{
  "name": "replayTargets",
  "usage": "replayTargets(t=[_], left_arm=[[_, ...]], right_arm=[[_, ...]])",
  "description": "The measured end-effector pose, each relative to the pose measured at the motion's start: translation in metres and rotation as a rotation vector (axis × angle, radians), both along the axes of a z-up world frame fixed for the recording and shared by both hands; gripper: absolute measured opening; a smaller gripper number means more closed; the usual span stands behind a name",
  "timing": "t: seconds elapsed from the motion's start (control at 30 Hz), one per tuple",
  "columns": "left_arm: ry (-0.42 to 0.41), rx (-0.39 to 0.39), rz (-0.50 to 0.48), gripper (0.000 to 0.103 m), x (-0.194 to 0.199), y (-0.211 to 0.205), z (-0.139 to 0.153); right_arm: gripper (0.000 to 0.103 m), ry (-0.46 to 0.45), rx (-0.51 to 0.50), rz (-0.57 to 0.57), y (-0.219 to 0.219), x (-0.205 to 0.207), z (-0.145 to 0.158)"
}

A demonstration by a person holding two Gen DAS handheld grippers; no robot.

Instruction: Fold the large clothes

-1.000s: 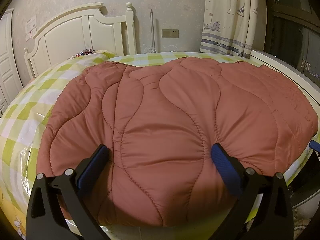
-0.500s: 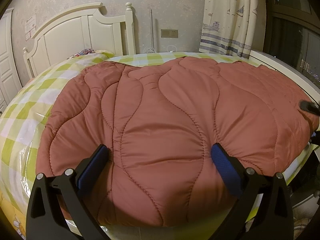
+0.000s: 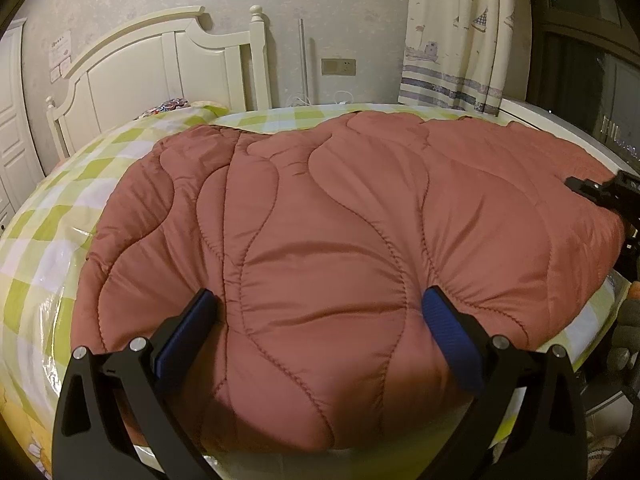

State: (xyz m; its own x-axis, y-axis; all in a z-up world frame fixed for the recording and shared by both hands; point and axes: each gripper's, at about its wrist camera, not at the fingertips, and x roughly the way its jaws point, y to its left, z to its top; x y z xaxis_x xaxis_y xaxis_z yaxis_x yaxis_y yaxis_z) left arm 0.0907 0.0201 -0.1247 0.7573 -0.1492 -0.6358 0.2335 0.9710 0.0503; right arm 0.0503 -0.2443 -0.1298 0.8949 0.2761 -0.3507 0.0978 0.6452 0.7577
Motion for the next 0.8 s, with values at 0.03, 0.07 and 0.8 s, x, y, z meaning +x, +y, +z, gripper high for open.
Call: replayTargets(t=[0.03,0.07,0.8], left_arm=[[0.008,0.004,0.001,0.101,-0.001,0.000,0.002],[0.022,0.006,0.001,0.101,0.000,-0.002,0.007],[0.208,0.187,-0.030,0.101,0.165,-0.133,0.012]], right_arm=[[0.037,-0.025,-0.021,0.012,0.000,-0.004,0.002],[0.037,-0.041,-0.042,0.017,0.001,-0.008,0.005],[0.036,-0.249,-0.746,0.003,0.066,-0.059,0.099]])
